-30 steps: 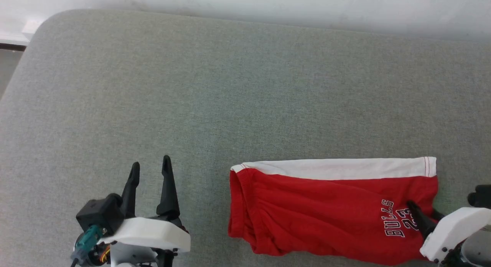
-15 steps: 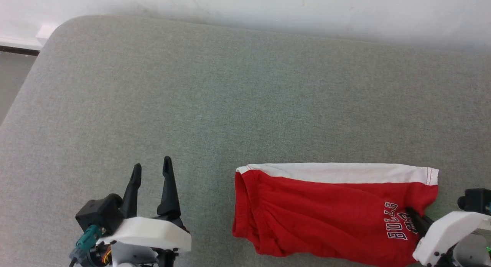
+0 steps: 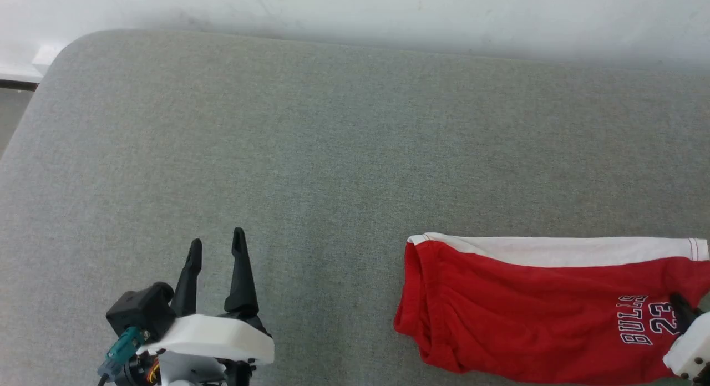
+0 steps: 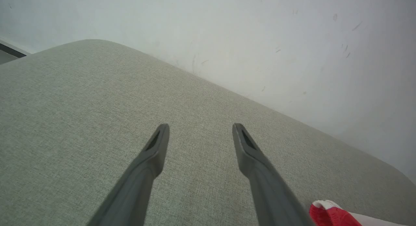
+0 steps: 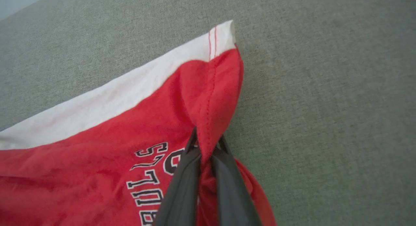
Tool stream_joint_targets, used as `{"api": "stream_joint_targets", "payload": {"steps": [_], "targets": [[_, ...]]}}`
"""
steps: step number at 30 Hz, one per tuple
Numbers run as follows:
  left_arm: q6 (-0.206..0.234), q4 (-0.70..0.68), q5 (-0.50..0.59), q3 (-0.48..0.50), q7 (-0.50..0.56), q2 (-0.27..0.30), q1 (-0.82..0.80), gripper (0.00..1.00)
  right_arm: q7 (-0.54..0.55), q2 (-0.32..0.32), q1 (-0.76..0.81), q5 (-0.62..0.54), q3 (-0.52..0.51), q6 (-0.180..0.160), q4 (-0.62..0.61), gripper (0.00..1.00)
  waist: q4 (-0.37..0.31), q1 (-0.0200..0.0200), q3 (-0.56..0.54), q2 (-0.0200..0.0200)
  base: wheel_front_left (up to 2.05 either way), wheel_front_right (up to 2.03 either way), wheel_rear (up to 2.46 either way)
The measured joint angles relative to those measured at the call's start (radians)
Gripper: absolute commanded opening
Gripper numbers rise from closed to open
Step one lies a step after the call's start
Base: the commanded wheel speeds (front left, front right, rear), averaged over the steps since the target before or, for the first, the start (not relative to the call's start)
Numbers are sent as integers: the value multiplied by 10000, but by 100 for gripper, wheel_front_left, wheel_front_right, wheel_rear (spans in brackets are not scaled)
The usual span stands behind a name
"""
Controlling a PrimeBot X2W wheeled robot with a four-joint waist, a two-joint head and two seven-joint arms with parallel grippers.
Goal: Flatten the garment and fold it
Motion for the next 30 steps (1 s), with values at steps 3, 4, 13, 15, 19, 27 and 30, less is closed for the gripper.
{"api": "stream_joint_targets", "payload": {"steps": [3, 4, 13, 15, 19, 27, 30], "targets": [[-71, 56, -63, 4, 0, -8, 1, 100, 184, -12, 1, -35, 276, -4, -401, 0, -67, 1, -25, 0, 0, 0, 0], [-73, 82, -71, -2, 0, -25, 1, 100, 290, -13, 8, -31, 493, -10, -579, 0, -85, 1, -39, 0, 0, 0, 0], [-171, 330, -176, -79, 0, -213, -3, 100, 1290, -8, 508, 639, 2989, -10, -2464, 0, -150, 0, -177, 0, 0, 0, 0], [-182, 378, -215, -82, 0, -228, -4, 100, 1446, -10, 642, 775, 3515, -12, -2775, 0, -126, 0, -192, 0, 0, 0, 0], [-247, 441, -236, -115, -6, -261, -4, 100, 1668, -10, 693, 1099, 4431, -12, -3126, 0, -58, 0, -173, 0, 0, 0, 0], [-334, 579, -290, -201, -36, -337, -15, 100, 1661, -8, 565, 1302, 5618, -12, -2968, 0, 128, 0, -29, 0, 0, 0, 0], [-351, 648, -309, -217, -86, -372, -41, 100, 1540, -8, 353, 1327, 5967, -12, -2520, 0, 181, 0, 26, 0, 0, 0, 0]]}}
